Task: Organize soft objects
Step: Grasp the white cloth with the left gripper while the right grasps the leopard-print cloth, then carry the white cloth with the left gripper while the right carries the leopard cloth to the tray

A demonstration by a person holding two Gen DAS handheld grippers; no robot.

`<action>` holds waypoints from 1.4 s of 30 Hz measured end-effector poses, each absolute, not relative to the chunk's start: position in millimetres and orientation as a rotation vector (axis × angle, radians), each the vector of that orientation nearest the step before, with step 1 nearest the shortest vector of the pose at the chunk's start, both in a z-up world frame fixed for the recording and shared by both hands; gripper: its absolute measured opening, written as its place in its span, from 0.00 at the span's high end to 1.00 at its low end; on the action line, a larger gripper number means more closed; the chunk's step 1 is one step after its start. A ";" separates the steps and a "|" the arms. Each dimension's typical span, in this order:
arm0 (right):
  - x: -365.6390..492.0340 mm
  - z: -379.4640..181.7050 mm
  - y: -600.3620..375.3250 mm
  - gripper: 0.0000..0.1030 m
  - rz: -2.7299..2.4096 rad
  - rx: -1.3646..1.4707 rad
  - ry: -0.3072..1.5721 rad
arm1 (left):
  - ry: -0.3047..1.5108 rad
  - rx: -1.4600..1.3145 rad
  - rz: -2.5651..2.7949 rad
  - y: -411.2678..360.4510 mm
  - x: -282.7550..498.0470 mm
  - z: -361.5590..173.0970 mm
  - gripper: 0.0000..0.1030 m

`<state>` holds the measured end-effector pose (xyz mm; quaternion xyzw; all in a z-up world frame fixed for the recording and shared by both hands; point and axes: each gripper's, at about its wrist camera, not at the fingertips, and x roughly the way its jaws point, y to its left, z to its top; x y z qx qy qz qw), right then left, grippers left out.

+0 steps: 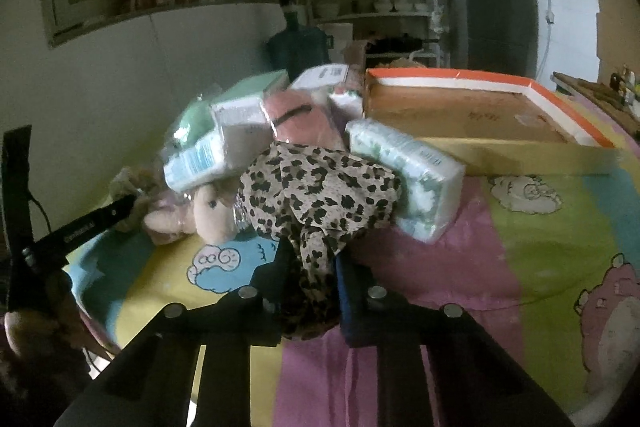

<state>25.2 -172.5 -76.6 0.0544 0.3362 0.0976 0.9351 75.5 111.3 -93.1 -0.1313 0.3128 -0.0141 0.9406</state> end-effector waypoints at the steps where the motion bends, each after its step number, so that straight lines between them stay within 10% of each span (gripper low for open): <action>1: 23.3 -73.8 -173.4 0.82 0.199 0.115 0.679 | 0.631 -0.269 -0.025 110.3 73.5 -91.2 0.86; 42: 26.8 5.8 -235.0 0.83 0.191 0.165 0.492 | 0.364 -0.136 -0.214 -8.5 84.1 37.3 0.86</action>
